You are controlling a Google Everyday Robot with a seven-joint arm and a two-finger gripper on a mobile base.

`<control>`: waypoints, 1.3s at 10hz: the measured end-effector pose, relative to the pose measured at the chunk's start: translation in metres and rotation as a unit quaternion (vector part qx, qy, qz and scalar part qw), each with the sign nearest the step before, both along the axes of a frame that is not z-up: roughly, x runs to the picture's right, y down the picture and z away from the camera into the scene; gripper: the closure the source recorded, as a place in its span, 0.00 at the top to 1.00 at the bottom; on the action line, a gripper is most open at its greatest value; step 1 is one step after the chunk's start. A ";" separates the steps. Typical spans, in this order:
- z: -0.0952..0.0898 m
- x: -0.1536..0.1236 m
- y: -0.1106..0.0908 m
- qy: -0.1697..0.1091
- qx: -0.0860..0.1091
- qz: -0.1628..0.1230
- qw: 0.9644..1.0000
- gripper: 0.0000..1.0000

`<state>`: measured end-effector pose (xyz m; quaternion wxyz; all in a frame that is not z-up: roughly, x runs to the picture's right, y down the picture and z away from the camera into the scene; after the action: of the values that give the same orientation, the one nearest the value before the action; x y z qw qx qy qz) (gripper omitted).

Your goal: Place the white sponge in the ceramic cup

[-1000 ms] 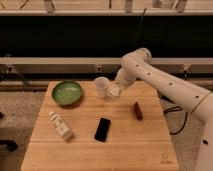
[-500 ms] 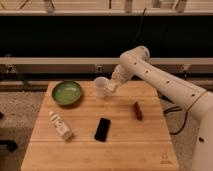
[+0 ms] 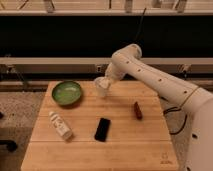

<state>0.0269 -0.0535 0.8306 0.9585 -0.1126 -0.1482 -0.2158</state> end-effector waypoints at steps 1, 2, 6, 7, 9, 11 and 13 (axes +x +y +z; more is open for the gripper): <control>0.006 -0.005 -0.001 0.003 0.001 -0.001 1.000 0.28; 0.014 -0.010 -0.002 0.007 0.003 0.001 1.000 0.39; 0.033 -0.015 -0.002 0.025 0.011 0.015 1.000 0.76; 0.034 -0.016 -0.003 0.025 0.014 0.019 0.999 0.77; 0.038 -0.015 0.000 0.023 0.019 0.028 0.999 0.77; 0.040 -0.017 0.002 0.018 0.027 0.036 0.999 0.77; 0.040 -0.014 0.001 0.017 0.032 0.041 0.999 0.80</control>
<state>0.0129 -0.0527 0.8703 0.9720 -0.0794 -0.1297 -0.1792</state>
